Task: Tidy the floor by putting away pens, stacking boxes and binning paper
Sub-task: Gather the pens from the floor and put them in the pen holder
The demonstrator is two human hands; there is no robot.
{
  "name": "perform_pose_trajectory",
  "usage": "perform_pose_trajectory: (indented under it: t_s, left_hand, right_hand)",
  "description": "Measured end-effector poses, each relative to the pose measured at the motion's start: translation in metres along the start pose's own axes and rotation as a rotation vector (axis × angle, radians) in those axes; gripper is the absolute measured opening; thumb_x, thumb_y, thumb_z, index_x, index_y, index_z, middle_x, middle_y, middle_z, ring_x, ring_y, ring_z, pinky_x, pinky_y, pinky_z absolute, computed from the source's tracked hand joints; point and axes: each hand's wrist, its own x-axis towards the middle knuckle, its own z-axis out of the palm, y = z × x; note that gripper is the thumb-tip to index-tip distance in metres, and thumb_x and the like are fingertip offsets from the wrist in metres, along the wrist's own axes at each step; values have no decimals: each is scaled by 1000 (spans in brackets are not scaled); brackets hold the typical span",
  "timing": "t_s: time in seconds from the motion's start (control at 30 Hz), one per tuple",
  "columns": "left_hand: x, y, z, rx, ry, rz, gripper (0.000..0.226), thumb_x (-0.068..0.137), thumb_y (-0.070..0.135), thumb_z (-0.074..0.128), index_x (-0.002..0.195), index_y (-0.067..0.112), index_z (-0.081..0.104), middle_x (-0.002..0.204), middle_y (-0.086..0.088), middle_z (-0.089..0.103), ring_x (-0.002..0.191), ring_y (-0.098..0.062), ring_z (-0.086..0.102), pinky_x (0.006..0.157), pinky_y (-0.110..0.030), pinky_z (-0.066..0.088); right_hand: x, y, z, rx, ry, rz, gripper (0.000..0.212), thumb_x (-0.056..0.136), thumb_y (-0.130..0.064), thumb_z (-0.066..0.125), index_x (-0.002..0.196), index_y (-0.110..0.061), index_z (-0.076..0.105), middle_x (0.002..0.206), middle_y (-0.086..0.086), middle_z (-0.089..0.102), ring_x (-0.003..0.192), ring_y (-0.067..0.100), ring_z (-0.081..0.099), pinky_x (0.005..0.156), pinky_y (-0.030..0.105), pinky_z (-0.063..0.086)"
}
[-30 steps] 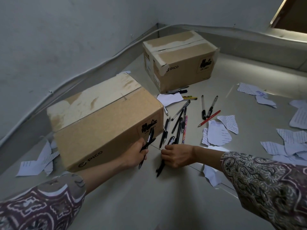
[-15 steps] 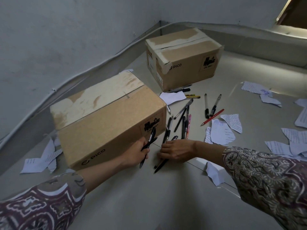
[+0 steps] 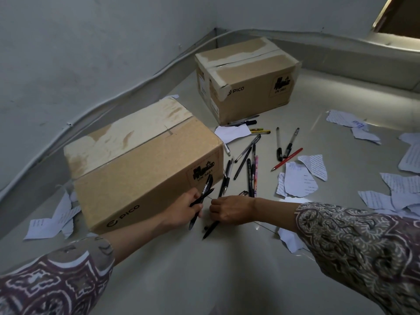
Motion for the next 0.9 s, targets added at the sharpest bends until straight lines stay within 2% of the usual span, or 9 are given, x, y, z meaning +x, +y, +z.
perform_pose_trajectory:
  t_s: [0.07, 0.13, 0.27, 0.37, 0.43, 0.5, 0.63, 0.8, 0.9]
  left_hand:
    - [1, 2, 0, 3, 3, 21, 10, 95, 7, 46, 87, 14, 47, 73, 2, 62, 56, 2, 50, 53, -17, 38]
    - [3, 4, -2, -6, -1, 24, 15, 93, 6, 47, 84, 18, 48, 76, 1, 61, 53, 3, 48, 53, -20, 36]
    - [12, 13, -4, -101, 7, -5, 20, 90, 6, 52, 79, 22, 47, 98, -10, 60, 91, -17, 52, 79, -29, 41]
    - [24, 30, -1, -180, -29, 40, 22, 91, 2, 47, 83, 22, 47, 84, -1, 57, 79, -11, 53, 63, -8, 43]
    - [36, 44, 3, -235, -38, 67, 23, 91, 0, 45, 83, 21, 47, 74, 2, 54, 69, -9, 50, 49, -4, 38]
    - [50, 59, 9, -290, -46, 95, 19, 93, 4, 43, 83, 20, 47, 67, 3, 52, 65, -11, 49, 51, -8, 39]
    - [86, 91, 16, -323, -16, 148, 19, 100, 22, 38, 83, 19, 46, 64, 7, 53, 65, -12, 51, 59, -23, 38]
    - [124, 142, 0, -337, -22, 235, 28, 100, 15, 37, 76, 14, 51, 68, 1, 57, 61, -9, 57, 48, -17, 45]
    - [132, 182, -17, -401, -45, 237, 24, 99, 14, 41, 81, 8, 56, 76, -4, 57, 71, -12, 57, 51, -17, 48]
  right_hand:
    - [-1, 1, -4, -25, 12, -20, 26, 93, 0, 37, 115, 2, 52, 110, 17, 56, 103, 29, 48, 95, 37, 40]
    - [-8, 7, -5, -51, 65, -7, 24, 93, -1, 39, 111, 1, 53, 106, 15, 58, 99, 27, 51, 92, 35, 42]
    - [-32, 30, -7, -79, 96, 99, 24, 92, -4, 42, 111, 1, 57, 110, 13, 58, 101, 24, 50, 92, 34, 44]
    - [-57, 50, -14, -13, 181, 228, 17, 80, -5, 66, 96, 0, 66, 96, 10, 61, 88, 22, 54, 77, 30, 47]
    - [-73, 61, -18, 58, 167, 346, 12, 86, -2, 57, 94, -1, 65, 91, 10, 60, 86, 22, 52, 73, 31, 43]
    - [-90, 73, -18, 135, 168, 437, 18, 93, -5, 45, 100, -3, 62, 96, 10, 57, 90, 22, 48, 75, 28, 36]
    - [-133, 102, -28, 438, 287, 703, 15, 93, -13, 51, 99, -2, 60, 97, 10, 56, 88, 21, 50, 73, 29, 41]
    - [-184, 133, -54, 853, 598, 990, 12, 87, -14, 63, 81, -4, 60, 72, 4, 58, 64, 16, 54, 60, 25, 41]
    - [-212, 145, -83, 1127, 812, 1008, 11, 84, -9, 65, 75, -11, 59, 64, -2, 60, 55, 6, 57, 55, 17, 46]
